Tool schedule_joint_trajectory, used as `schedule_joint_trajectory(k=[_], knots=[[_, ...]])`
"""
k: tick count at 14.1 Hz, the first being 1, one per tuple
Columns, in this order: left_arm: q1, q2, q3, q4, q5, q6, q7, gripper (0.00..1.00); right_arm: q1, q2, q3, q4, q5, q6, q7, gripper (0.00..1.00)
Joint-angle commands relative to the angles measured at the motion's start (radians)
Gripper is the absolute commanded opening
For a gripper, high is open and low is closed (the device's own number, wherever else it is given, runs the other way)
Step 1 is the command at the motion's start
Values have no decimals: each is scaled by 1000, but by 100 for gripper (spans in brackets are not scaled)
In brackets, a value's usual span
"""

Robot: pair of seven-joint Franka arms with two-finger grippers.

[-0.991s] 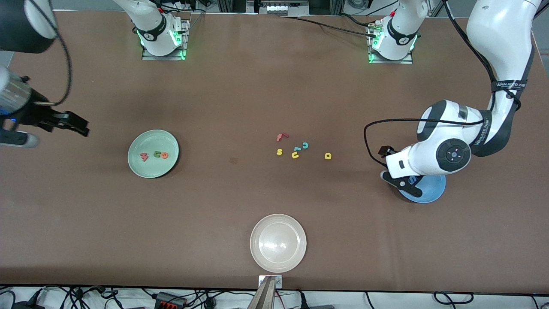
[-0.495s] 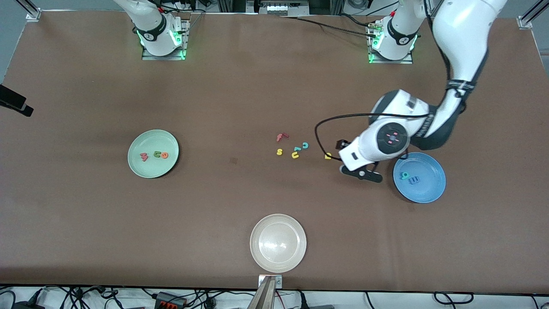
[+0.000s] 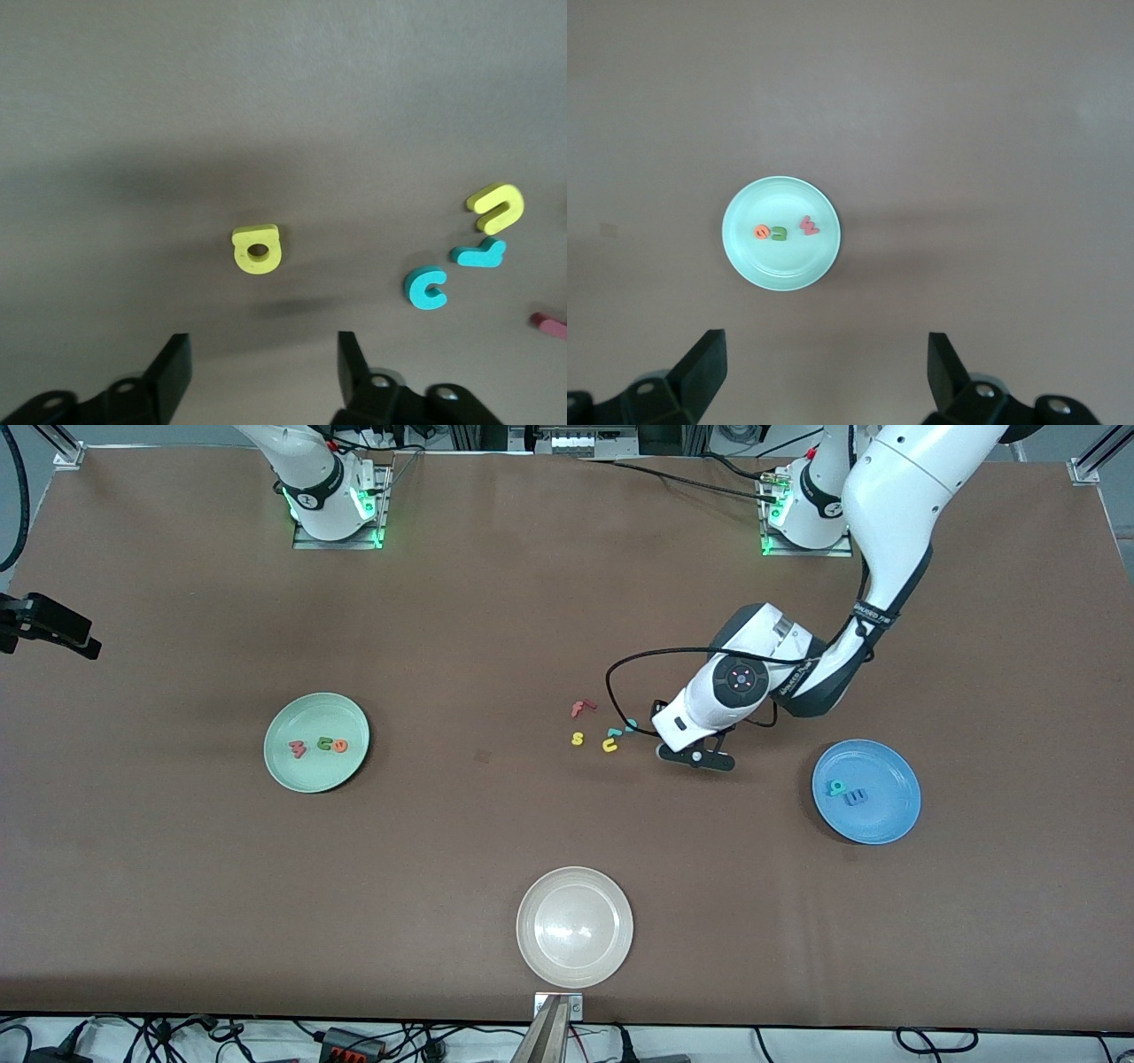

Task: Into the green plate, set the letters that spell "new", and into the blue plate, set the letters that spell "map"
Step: 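Lower the left gripper and grasp the yellow d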

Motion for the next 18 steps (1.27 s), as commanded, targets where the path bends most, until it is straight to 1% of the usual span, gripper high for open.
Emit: schedule_joint_trajectory(k=[1, 4, 5, 7, 9, 10, 11, 12, 13, 14, 16, 17, 18], knots=[[-4, 19, 6, -2, 64, 29, -16, 69, -20, -26, -2, -72, -5, 56, -10, 100], [-6, 49, 12, -3, 72, 97, -29, 67, -13, -23, 5, -69, -11, 47, -17, 100], [-9, 55, 18, -3, 90, 103, -30, 64, -12, -23, 8, -64, -13, 51, -17, 100], [-5, 56, 23, 0, 162, 105, -48, 61, -12, -18, 8, -63, -7, 64, -16, 100], [-15, 78, 23, 6, 172, 130, -91, 54, -15, -11, 6, -61, -5, 64, -16, 100], [-38, 91, 26, 6, 175, 153, -114, 54, -15, -10, 6, -61, -5, 55, -16, 100], [-44, 95, 42, 4, 195, 155, -122, 51, -13, -12, 6, -60, -7, 55, -20, 100], [-46, 92, 47, 6, 205, 154, -124, 44, -15, -11, 6, -60, -7, 55, -20, 100], [-46, 91, 49, 9, 206, 154, -124, 38, -15, -10, 6, -60, -7, 56, -17, 100], [-46, 92, 49, 9, 206, 154, -130, 34, -15, -10, 5, -58, -7, 58, -16, 100], [-47, 91, 49, 12, 206, 154, -159, 23, -15, -7, 5, -58, -7, 55, -16, 100], [-47, 91, 49, 12, 206, 154, -164, 20, -15, -7, 5, -58, -7, 55, -16, 100], [-46, 91, 49, 12, 207, 154, -164, 20, -15, -7, 5, -58, -7, 55, -14, 100]])
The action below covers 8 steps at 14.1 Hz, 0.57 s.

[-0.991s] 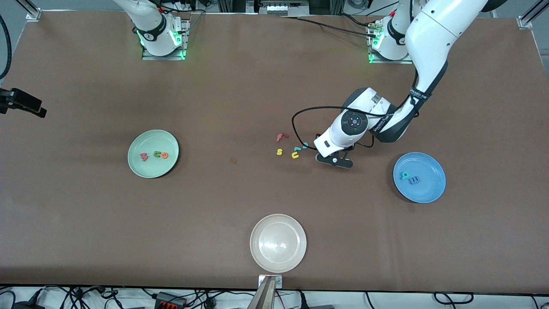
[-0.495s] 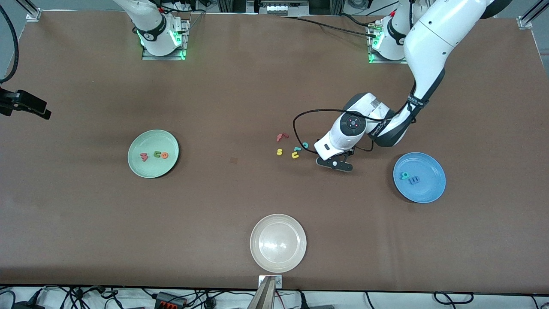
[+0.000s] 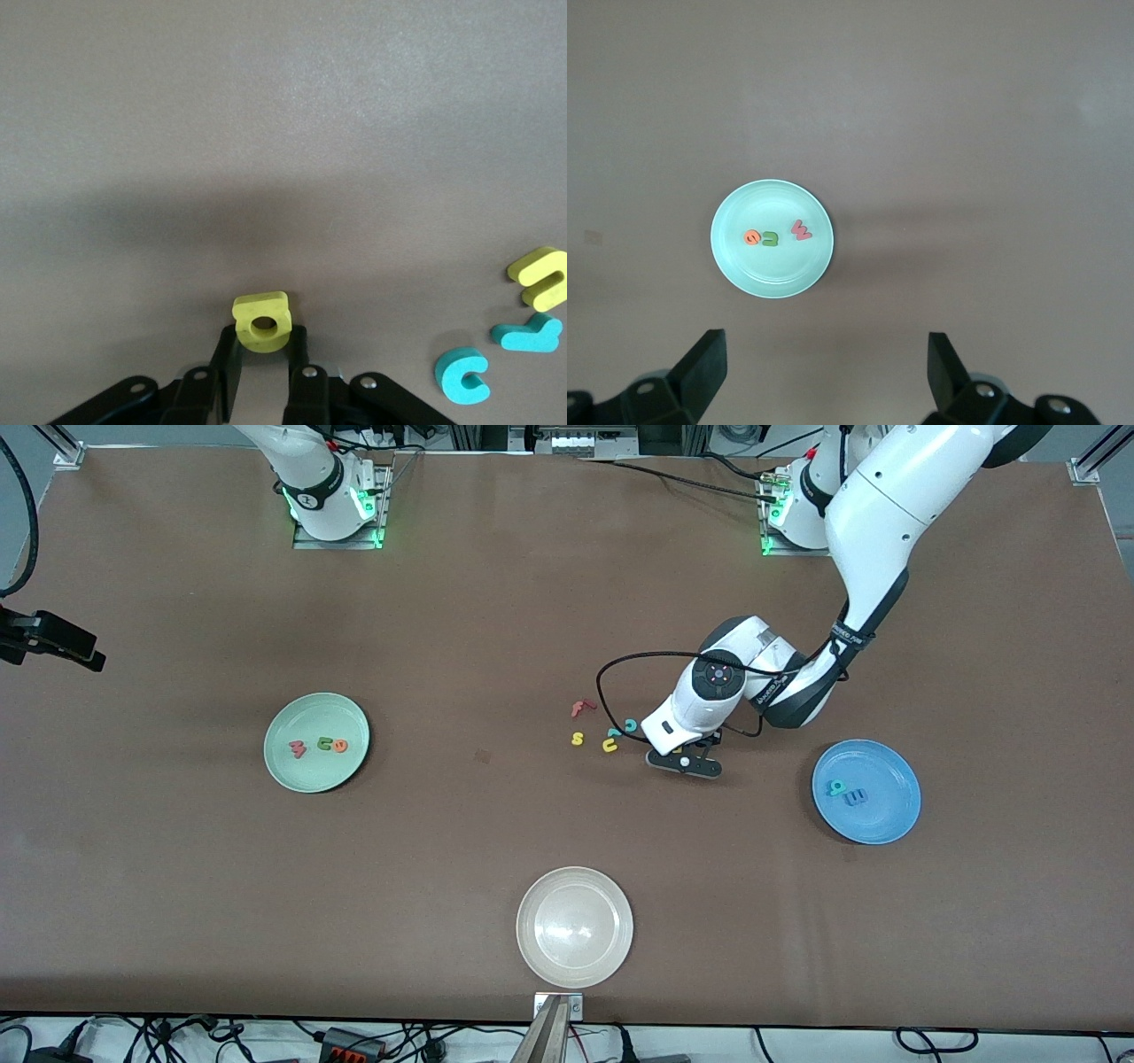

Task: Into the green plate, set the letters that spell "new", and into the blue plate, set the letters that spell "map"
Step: 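Lower the left gripper and grasp the yellow d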

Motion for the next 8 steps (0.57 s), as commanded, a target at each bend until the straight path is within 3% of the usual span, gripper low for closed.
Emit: schedule_joint_trajectory(k=[1, 4, 8], knots=[[-13, 15, 20, 10, 34, 15, -33, 16, -6, -5, 3, -6, -7, -1, -12, 100], [12, -16, 20, 13, 34, -2, -9, 8, -19, -4, 11, -6, -7, -3, -18, 100], [80, -50, 9, 126, 34, -217, 196, 8, -24, -4, 35, -7, -5, -4, 2, 100]])
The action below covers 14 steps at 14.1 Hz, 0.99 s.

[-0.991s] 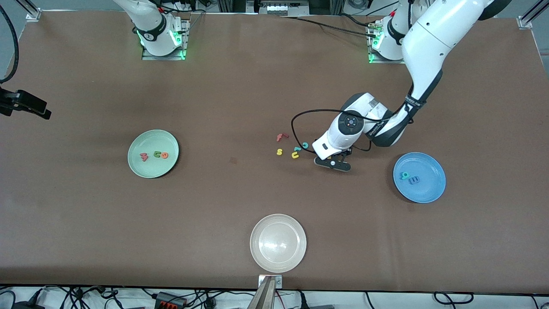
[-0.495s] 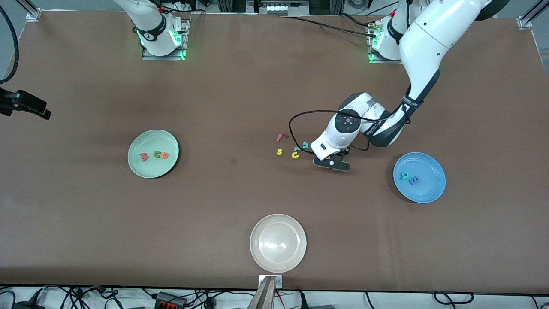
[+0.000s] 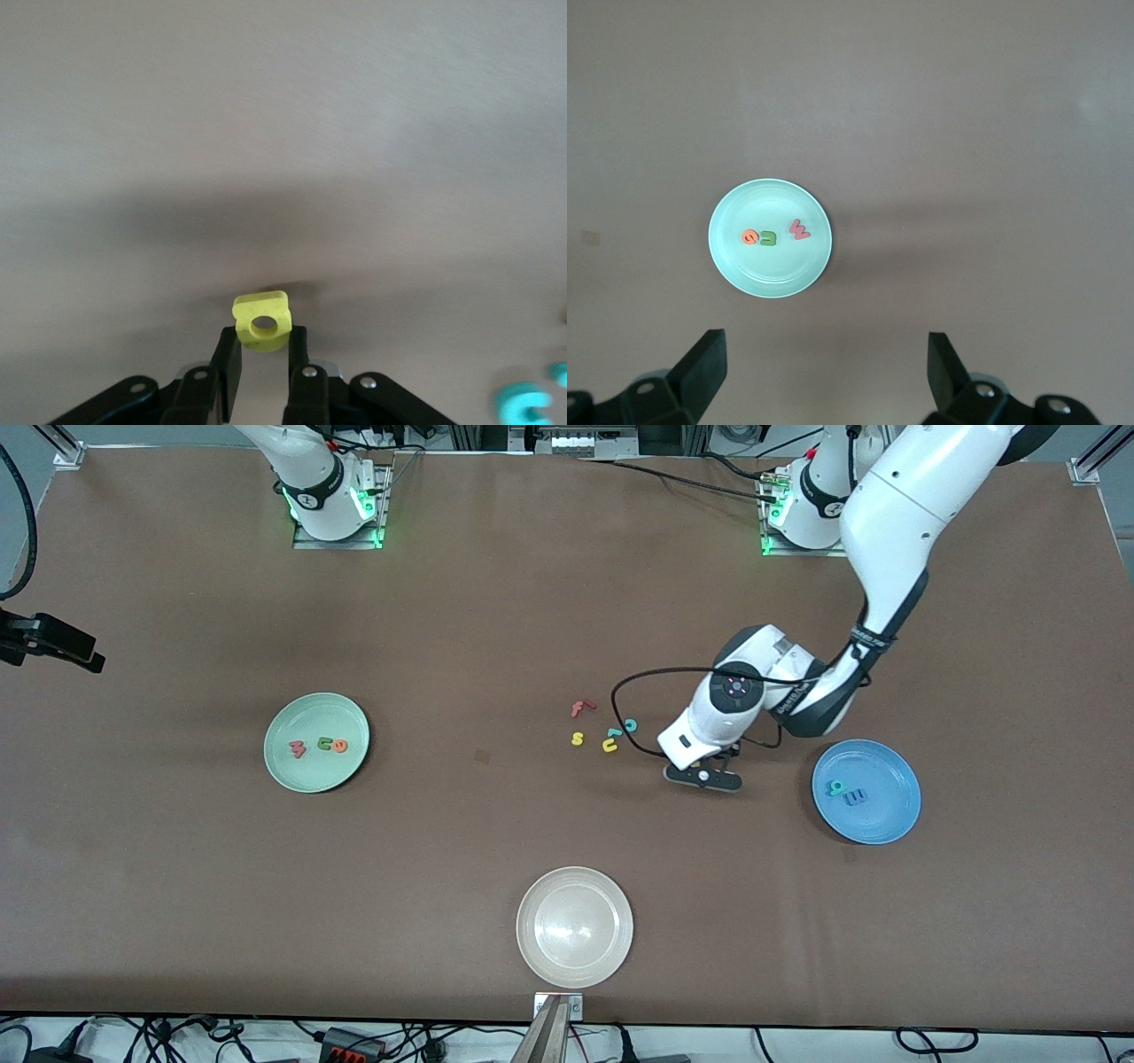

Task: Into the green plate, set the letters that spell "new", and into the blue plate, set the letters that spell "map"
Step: 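Carry the yellow d to the blue plate and open the left gripper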

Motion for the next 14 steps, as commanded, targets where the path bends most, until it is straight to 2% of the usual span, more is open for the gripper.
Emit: schedule_joint_trajectory(k=[1, 4, 7, 11, 14], knots=[[46, -34, -6, 86, 18, -132, 167, 8, -9, -8, 25, -7, -4, -4, 4, 100], [86, -55, -6, 157, 18, -282, 291, 8, -9, -14, 25, -13, -1, -6, 2, 100], [148, -74, -3, 151, 19, -370, 365, 8, -14, -24, 23, -28, -2, -3, 1, 100], [247, -67, 1, 140, 19, -389, 520, 8, -12, -86, 23, -111, 1, 43, 1, 100], [259, -60, 3, 143, 29, -381, 537, 9, -9, -154, 25, -215, 1, 97, 1, 100]])
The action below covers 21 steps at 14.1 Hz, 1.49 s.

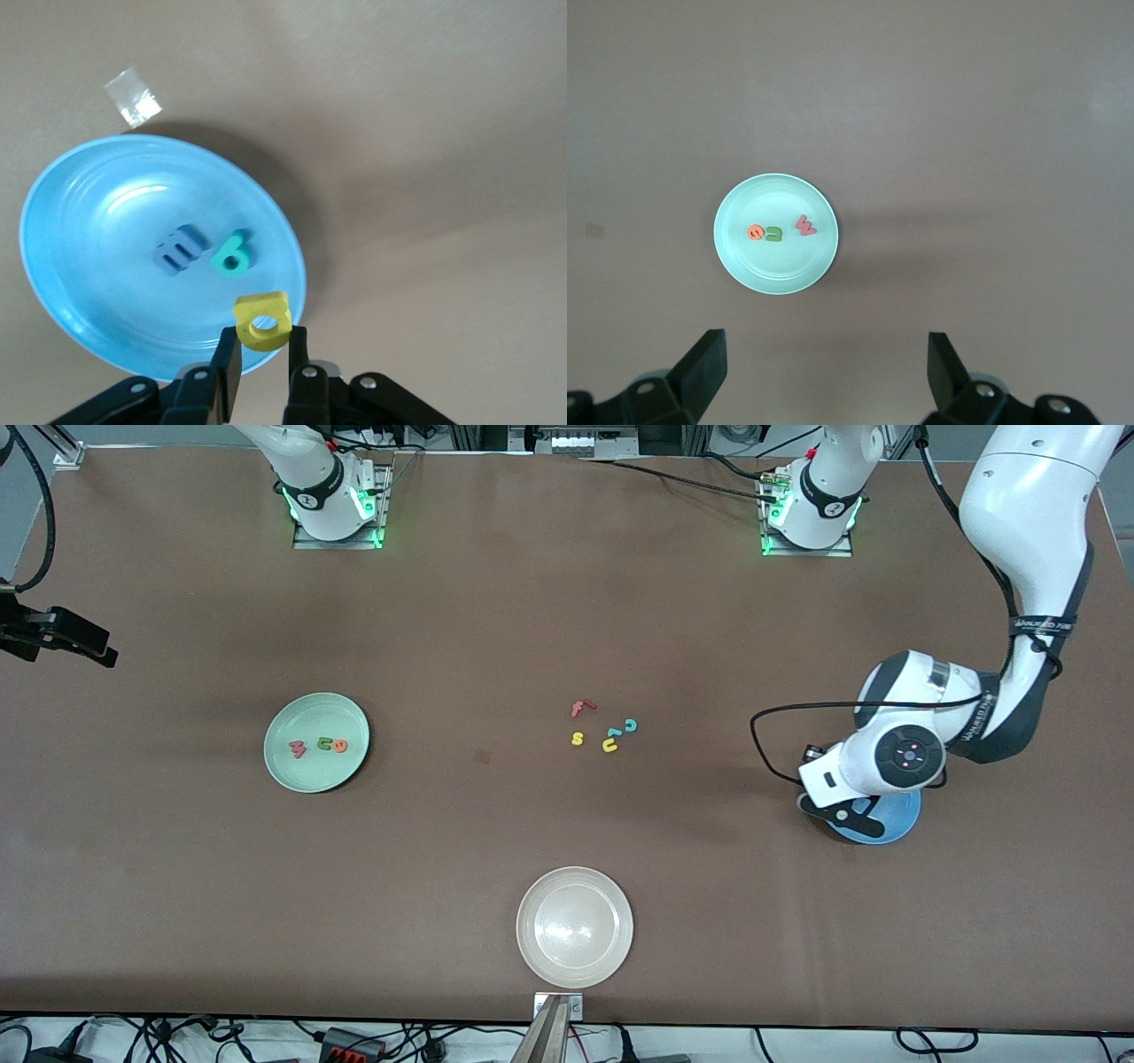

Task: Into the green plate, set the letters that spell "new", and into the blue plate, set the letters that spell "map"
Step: 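Carry the yellow d to the blue plate and open the left gripper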

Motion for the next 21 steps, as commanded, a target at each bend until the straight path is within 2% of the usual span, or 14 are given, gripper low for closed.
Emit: schedule_joint_trajectory(k=[1, 5, 8, 13, 14, 15, 16, 17, 21], knots=[[3, 0, -8, 2, 28, 0, 15, 9, -8, -104, 11, -126, 1, 43, 0, 100], [20, 0, -8, 4, 92, 0, 27, 9, -8, -116, 11, -138, -4, 48, -8, 100], [61, 9, -8, 2, 97, 3, 121, 9, -10, -115, 11, -140, -6, 57, -15, 100], [147, 52, -8, -31, 103, 90, 187, 11, -8, -103, 13, -138, -9, 59, -17, 100], [147, 52, -8, -29, 103, 92, 189, 20, -8, -100, 13, -140, -6, 59, -17, 100], [145, 51, -10, -25, 103, 92, 187, 47, -8, -98, 13, -140, -6, 60, -17, 100], [144, 45, -16, -21, 102, 93, 183, 96, -8, -96, 13, -135, -9, 60, -17, 100], [142, 37, -24, -13, 94, 86, 170, 100, -8, -96, 13, -132, -10, 60, -18, 100], [139, 17, -67, 30, 82, 45, 166, 100, -8, -98, 11, -125, -10, 50, -38, 100]])
